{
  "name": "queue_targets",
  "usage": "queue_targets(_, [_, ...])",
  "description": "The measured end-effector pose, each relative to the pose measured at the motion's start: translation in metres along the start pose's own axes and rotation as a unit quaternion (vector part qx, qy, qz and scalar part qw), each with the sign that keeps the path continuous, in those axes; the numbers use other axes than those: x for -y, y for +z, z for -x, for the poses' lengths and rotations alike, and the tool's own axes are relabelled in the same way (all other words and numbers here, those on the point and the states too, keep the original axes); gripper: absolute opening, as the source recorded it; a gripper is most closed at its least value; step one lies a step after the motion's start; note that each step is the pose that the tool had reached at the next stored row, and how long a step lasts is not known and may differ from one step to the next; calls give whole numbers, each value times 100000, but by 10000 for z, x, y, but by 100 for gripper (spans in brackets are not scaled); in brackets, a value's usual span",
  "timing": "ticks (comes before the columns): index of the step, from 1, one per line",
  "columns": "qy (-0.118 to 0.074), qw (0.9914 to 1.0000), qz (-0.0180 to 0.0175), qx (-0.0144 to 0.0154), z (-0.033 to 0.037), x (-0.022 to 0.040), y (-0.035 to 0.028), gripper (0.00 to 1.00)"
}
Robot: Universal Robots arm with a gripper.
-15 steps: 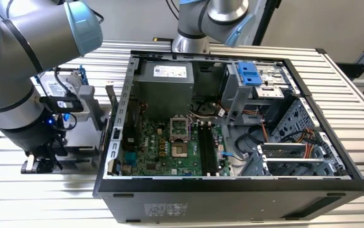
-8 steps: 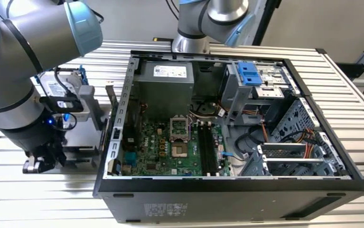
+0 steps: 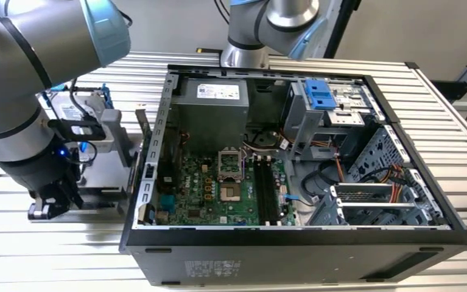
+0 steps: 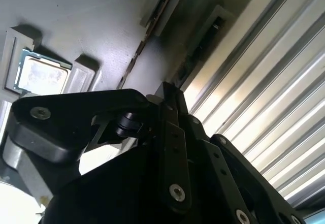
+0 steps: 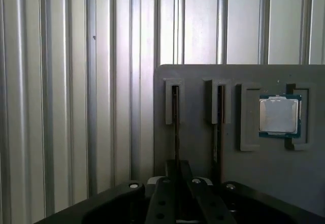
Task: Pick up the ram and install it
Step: 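Pick up the ram and move it above insertion slot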
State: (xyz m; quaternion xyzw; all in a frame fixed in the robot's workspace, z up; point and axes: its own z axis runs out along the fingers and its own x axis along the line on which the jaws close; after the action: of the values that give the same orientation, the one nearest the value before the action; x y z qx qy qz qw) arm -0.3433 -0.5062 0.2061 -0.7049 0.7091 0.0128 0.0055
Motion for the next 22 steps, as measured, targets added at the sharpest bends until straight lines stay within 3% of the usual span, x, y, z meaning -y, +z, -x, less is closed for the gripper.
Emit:
queue_targets(3, [2,100000,6,4,2,-1,-88,0])
queue_targets(9, [1,100000,1,8,5,-2,-191,0])
queue_targets(22, [1,100000,2,10,13,-5,-495,0])
